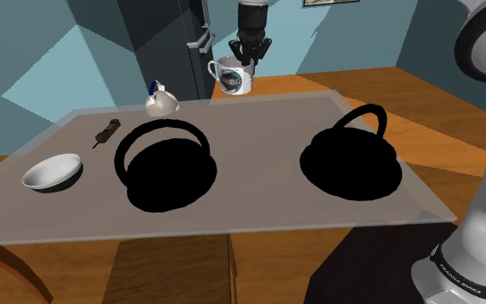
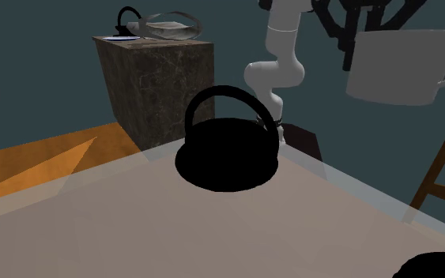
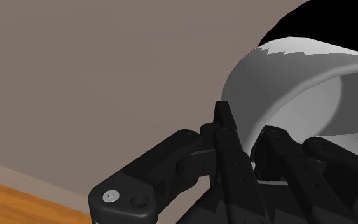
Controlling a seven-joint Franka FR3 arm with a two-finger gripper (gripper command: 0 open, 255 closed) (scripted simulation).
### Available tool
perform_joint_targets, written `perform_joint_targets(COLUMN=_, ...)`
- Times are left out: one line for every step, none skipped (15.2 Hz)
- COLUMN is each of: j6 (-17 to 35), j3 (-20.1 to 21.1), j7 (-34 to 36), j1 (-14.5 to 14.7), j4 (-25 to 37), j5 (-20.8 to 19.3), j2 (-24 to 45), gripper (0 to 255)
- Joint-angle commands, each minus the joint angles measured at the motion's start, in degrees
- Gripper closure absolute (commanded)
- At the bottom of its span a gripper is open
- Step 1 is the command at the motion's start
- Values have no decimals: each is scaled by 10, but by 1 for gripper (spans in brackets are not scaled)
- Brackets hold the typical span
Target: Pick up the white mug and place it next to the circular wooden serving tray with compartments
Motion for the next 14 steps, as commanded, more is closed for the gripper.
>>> perform_joint_targets(j6=-7, j3=9, j7=26, j1=15, j4=29, j5=-2, j2=21, gripper=255)
perform_joint_targets(j6=-12, j3=13, j7=37, j1=22, j4=47, j5=-3, j2=33, gripper=255)
perform_joint_targets(j6=-18, j3=16, j7=49, j1=29, j4=66, j5=-3, j2=46, gripper=255)
perform_joint_targets(j6=-26, j3=20, j7=62, j1=38, j4=92, j5=-4, j2=63, gripper=255)
perform_joint_targets(j6=-14, j3=20, j7=62, j1=39, j4=74, j5=-5, j2=56, gripper=255)
perform_joint_targets(j6=-3, j3=20, j7=61, j1=40, j4=56, j5=-6, j2=50, gripper=255)
perform_joint_targets(j6=8, j3=20, j7=61, j1=41, j4=40, j5=-6, j2=45, gripper=255)
perform_joint_targets(j6=18, j3=20, j7=61, j1=42, j4=24, j5=-7, j2=40, gripper=255)
perform_joint_targets(j6=29, j3=20, j7=61, j1=43, j4=10, j5=-8, j2=35, gripper=255)
perform_joint_targets(j6=39, j3=20, j7=61, j1=43, j4=-5, j5=-8, j2=31, gripper=255)
perform_joint_targets(j6=48, j3=20, j7=61, j1=44, j4=-18, j5=-9, j2=27, gripper=255)
perform_joint_targets(j6=58, j3=20, j7=60, j1=44, j4=-31, j5=-9, j2=24, gripper=255)
perform_joint_targets(j6=67, j3=20, j7=60, j1=45, j4=-44, j5=-10, j2=21, gripper=255)
perform_joint_targets(j6=77, j3=20, j7=60, j1=46, j4=-56, j5=-10, j2=18, gripper=255)
